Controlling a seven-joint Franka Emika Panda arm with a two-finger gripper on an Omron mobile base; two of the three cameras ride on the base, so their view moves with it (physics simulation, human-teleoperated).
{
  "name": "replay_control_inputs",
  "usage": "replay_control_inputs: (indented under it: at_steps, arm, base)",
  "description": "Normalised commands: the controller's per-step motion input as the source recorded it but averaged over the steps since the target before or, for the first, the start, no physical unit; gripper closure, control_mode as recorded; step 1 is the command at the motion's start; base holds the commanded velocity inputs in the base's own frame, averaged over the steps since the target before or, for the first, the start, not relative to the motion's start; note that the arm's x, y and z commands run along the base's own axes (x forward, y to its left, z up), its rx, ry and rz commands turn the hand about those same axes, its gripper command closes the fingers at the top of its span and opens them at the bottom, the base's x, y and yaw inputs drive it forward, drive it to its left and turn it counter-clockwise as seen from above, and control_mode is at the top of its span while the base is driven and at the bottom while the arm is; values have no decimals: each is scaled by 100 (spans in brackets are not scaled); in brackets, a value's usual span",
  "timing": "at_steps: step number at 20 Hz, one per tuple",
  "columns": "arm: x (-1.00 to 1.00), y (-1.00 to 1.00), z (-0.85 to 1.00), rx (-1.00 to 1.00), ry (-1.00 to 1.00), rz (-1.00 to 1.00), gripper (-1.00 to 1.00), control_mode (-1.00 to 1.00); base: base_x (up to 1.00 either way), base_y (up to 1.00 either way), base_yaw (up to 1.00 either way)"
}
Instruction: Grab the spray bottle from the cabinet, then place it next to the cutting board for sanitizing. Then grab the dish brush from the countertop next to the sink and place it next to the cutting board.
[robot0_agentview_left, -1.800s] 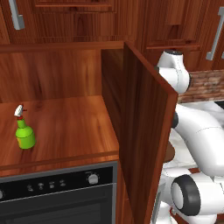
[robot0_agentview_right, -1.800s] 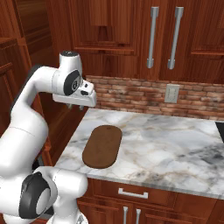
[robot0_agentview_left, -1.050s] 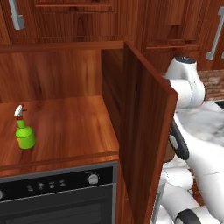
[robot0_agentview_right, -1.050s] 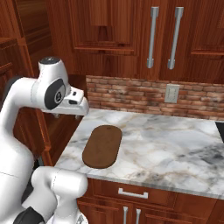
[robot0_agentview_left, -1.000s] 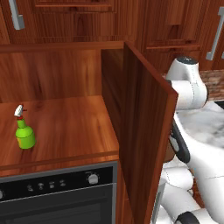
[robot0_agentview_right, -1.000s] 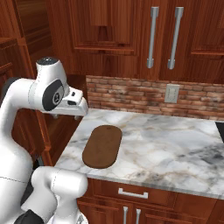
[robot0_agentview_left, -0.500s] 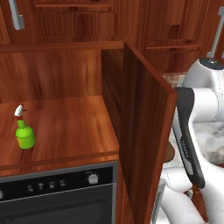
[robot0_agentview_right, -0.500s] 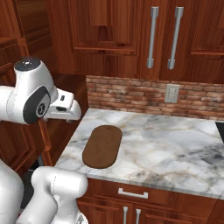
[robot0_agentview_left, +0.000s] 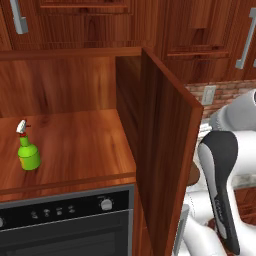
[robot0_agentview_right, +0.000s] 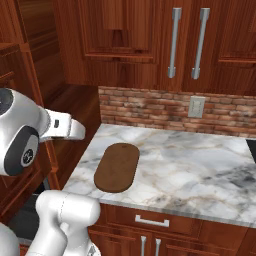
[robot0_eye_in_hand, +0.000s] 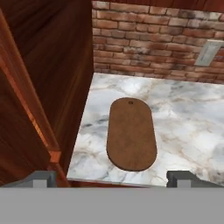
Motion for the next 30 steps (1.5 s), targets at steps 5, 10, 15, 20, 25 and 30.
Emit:
replay_control_inputs:
  at_steps: [5,10,15,20,25,30]
  arm:
    - [-19,0,16,0,-27,0,-100,-100]
    - [-8,0,10,0,-20,0,-100,-100]
    - [-12,0,0,0,-8,0,-100,100]
    - [0,0,0,0,0,0,-100,100]
    - [0,0,0,0,0,0,-100,100]
    - [0,0,0,0,0,0,-100,100]
  base:
    - [0,0,0]
    - [0,0,0]
    - [-40,0,-1]
    - [-100,0,-5]
    - [-100,12,-6]
    - [-83,78,-3]
